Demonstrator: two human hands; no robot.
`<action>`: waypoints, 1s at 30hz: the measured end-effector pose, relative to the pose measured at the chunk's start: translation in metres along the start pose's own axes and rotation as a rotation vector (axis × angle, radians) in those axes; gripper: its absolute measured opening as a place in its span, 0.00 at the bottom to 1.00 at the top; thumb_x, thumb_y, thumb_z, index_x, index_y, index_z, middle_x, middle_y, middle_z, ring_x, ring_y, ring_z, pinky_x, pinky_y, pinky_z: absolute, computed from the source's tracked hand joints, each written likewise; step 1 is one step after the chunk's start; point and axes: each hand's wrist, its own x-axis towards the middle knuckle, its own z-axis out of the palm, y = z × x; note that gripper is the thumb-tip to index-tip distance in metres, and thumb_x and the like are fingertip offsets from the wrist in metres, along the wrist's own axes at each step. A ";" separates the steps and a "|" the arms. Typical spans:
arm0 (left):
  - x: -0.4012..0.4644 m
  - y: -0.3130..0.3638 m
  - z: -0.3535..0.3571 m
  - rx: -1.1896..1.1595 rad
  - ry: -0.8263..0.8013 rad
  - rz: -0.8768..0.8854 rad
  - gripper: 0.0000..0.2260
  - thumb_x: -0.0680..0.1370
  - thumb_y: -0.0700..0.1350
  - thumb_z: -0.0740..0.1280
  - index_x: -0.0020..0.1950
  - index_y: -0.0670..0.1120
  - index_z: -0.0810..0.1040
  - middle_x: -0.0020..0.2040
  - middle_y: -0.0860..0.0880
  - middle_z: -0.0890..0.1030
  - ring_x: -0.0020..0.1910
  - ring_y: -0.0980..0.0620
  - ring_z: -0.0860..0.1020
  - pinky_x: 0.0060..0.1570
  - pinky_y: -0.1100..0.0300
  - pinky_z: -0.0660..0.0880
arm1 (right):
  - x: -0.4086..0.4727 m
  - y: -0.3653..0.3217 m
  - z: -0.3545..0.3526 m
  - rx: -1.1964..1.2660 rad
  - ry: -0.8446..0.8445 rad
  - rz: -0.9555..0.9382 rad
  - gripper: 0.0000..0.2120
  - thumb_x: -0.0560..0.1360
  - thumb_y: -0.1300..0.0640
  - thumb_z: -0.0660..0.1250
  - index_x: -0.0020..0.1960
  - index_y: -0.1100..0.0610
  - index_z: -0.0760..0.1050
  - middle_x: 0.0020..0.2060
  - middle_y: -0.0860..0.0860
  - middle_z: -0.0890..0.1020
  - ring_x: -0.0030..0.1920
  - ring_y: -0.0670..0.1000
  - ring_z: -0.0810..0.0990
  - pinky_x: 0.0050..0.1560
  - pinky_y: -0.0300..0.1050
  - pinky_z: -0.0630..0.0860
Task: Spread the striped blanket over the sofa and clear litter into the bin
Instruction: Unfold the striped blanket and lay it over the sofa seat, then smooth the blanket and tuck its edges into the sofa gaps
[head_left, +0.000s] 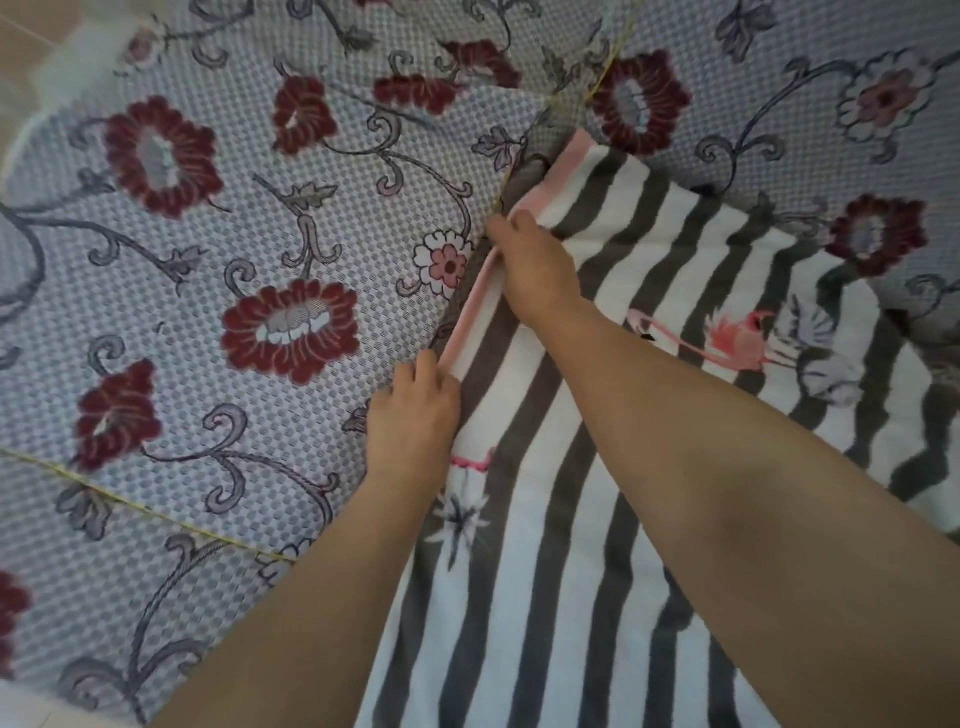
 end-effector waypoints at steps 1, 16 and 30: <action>0.003 0.003 0.002 0.042 -0.014 0.007 0.10 0.77 0.38 0.60 0.57 0.42 0.73 0.59 0.43 0.68 0.56 0.44 0.70 0.45 0.53 0.71 | 0.001 0.000 0.003 0.031 -0.083 -0.005 0.24 0.74 0.65 0.56 0.69 0.55 0.62 0.56 0.61 0.74 0.53 0.62 0.76 0.46 0.50 0.71; 0.074 0.049 0.031 -0.148 -0.223 0.231 0.31 0.81 0.52 0.55 0.77 0.45 0.42 0.78 0.40 0.45 0.77 0.39 0.47 0.75 0.44 0.53 | 0.056 0.089 -0.022 -0.103 -0.002 0.341 0.20 0.79 0.57 0.55 0.70 0.56 0.64 0.66 0.59 0.70 0.66 0.62 0.66 0.64 0.56 0.64; 0.140 0.083 0.017 -0.161 -0.136 0.168 0.42 0.73 0.48 0.71 0.75 0.50 0.44 0.75 0.38 0.50 0.64 0.33 0.67 0.55 0.46 0.73 | 0.115 0.133 -0.023 0.049 0.140 0.492 0.13 0.79 0.59 0.60 0.62 0.58 0.73 0.57 0.60 0.79 0.57 0.60 0.77 0.49 0.47 0.73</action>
